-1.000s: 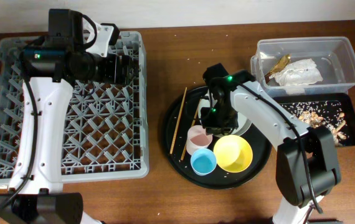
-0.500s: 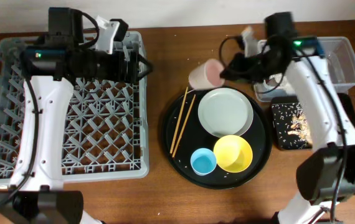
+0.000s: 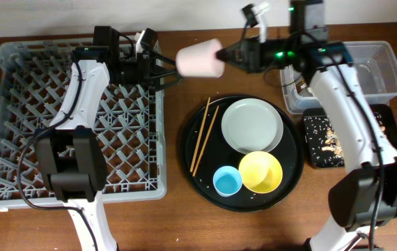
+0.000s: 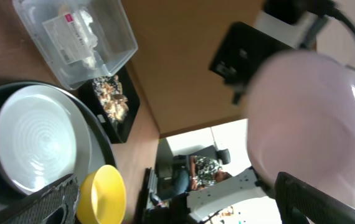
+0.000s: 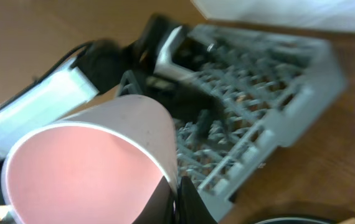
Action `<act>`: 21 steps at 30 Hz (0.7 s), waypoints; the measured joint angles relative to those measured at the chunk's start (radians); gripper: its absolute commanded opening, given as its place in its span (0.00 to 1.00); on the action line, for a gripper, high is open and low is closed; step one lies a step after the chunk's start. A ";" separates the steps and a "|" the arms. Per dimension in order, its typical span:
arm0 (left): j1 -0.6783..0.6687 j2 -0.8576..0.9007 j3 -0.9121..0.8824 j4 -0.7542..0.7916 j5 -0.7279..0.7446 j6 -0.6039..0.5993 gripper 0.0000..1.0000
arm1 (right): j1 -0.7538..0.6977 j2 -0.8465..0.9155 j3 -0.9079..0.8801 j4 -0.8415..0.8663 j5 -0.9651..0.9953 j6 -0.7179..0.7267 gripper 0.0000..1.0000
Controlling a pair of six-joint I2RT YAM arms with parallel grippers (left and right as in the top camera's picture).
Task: Sort waste into correct bins and load items into the dishwasher rack
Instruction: 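Grasp the pink cup with the right gripper and lift it toward the left gripper, then pass the pink cup from the right gripper to the left gripper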
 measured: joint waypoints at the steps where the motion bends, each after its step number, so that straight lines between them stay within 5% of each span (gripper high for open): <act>1: 0.000 0.000 0.000 0.000 0.006 -0.016 0.99 | -0.051 0.000 0.000 -0.002 0.001 0.013 0.04; 4: 0.000 0.000 0.000 0.000 0.013 -0.096 0.99 | -0.105 0.000 0.000 -0.002 0.025 0.026 0.04; 9: -0.014 0.000 0.000 0.000 0.012 -0.218 0.98 | 0.040 0.048 0.000 0.017 0.082 0.037 0.04; 21: -0.033 0.001 0.000 0.003 0.014 -0.229 0.98 | 0.004 0.103 -0.003 0.018 0.116 0.069 0.04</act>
